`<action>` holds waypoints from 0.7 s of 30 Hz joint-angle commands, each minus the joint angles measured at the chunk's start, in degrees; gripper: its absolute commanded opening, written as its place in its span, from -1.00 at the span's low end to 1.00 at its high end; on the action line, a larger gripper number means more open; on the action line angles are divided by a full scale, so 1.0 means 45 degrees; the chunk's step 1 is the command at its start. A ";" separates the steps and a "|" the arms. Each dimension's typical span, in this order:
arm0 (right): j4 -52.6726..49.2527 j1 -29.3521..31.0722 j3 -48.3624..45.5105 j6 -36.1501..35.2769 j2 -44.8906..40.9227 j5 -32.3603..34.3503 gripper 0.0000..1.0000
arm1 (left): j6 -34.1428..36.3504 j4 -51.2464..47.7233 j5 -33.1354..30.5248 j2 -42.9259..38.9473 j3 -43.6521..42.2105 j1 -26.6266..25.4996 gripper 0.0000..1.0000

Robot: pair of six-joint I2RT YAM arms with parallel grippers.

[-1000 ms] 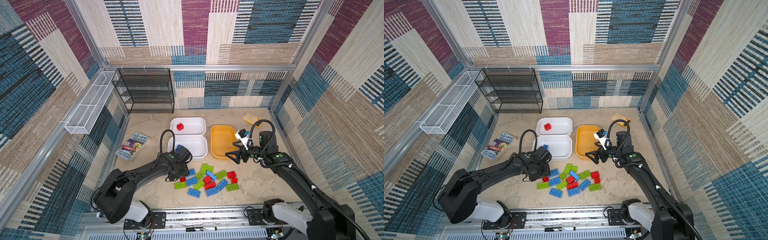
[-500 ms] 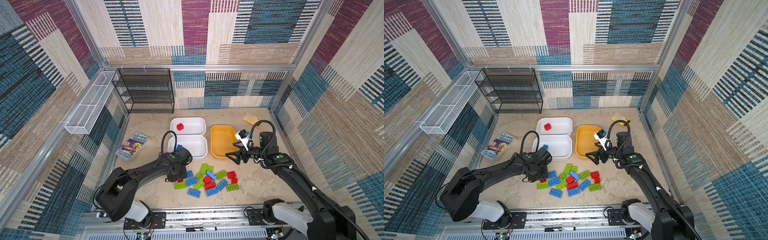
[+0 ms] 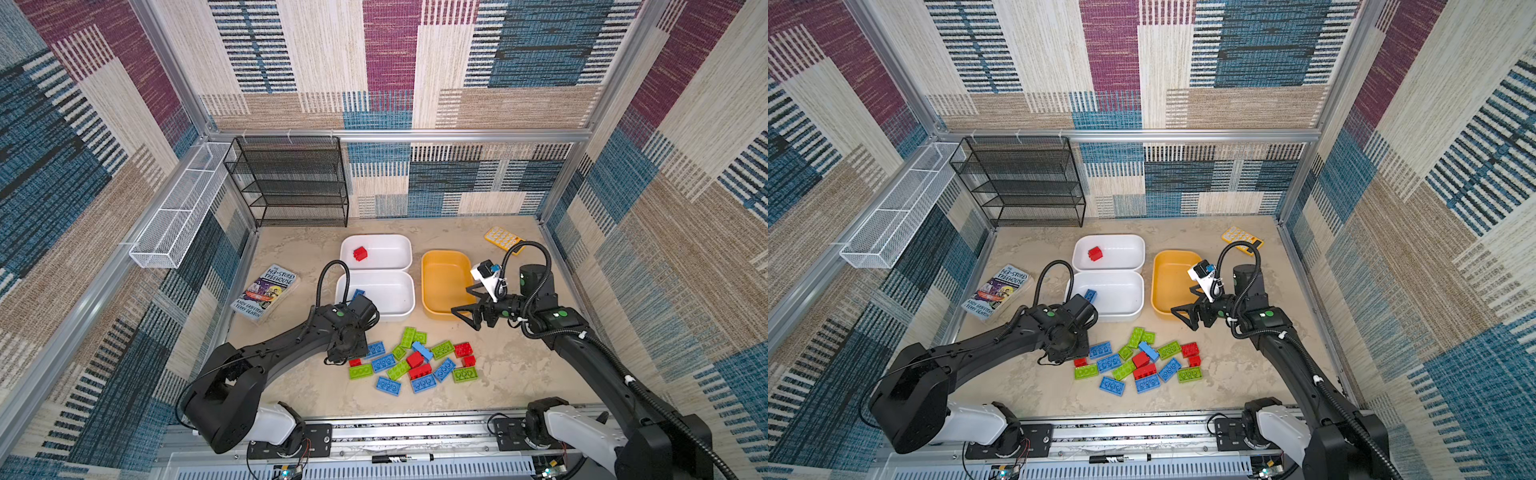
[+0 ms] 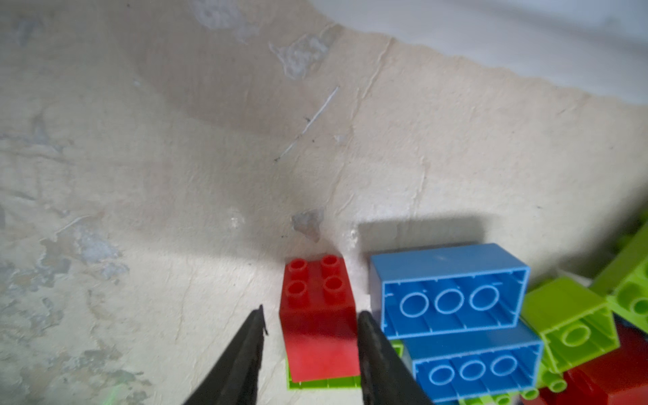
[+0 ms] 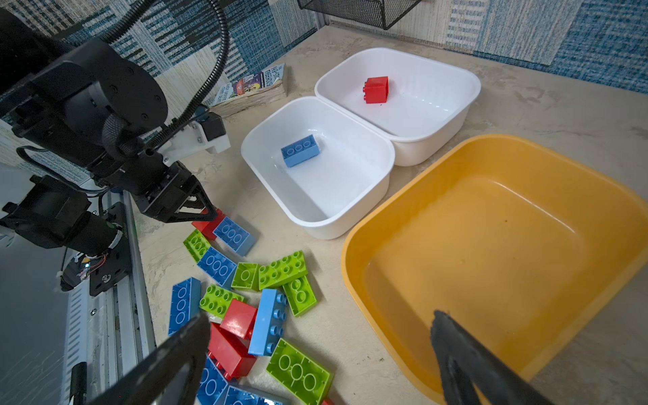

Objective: Sort the legos into containers by color
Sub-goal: 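Grasp the red brick with the left gripper and lift it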

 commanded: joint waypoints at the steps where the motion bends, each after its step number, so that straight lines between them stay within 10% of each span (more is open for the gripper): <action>1: 0.0136 0.0010 0.0019 0.0063 0.0006 -0.0041 0.99 | 0.0347 -0.0097 0.0037 0.0225 -0.0057 -0.0004 -0.10; 21: 0.0058 0.0000 -0.0010 0.0019 -0.0092 0.0185 0.99 | 0.0974 -0.0639 0.0336 0.0225 0.0898 0.0089 -0.55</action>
